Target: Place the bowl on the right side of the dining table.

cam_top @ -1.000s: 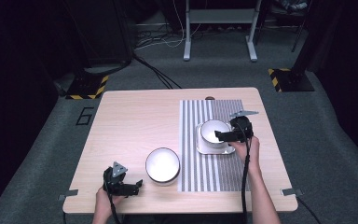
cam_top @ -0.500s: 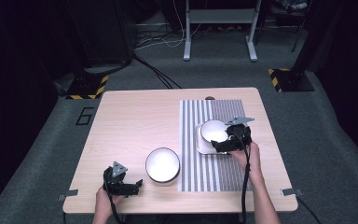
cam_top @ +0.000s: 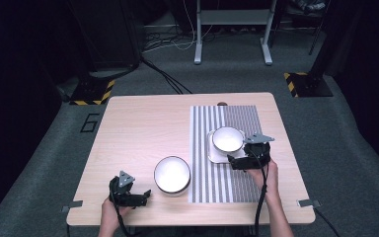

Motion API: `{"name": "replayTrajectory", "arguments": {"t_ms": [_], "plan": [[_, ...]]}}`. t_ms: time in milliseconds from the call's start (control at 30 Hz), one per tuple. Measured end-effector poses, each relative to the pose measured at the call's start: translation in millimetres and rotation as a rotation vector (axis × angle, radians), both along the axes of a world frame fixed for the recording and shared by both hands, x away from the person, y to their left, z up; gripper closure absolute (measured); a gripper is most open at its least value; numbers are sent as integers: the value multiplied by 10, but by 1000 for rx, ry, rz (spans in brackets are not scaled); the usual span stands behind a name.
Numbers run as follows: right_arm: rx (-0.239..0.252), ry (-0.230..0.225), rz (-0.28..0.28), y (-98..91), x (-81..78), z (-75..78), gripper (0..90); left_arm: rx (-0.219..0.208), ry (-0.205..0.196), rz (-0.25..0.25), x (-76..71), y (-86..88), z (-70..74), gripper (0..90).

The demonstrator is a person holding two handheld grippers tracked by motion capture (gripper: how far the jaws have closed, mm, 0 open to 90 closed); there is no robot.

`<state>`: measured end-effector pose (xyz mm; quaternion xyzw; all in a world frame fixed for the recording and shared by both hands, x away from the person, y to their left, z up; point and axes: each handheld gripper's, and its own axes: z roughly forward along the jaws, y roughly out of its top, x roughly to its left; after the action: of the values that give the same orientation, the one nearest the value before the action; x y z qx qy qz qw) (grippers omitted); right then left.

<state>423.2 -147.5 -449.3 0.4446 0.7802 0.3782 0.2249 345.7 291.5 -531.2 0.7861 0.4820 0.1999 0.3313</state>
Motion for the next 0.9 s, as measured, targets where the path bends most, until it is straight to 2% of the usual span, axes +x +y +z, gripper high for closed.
{"name": "replayTrajectory", "arguments": {"t_ms": [233, 900], "plan": [[1, -18, -12, -35, -152, -111, 0, 1, 0, -1, 2, 2, 1, 2], [-1, 19, -17, -59, -417, -350, 0, 5, 3, -1, 0, 0, 3, 3]]}}
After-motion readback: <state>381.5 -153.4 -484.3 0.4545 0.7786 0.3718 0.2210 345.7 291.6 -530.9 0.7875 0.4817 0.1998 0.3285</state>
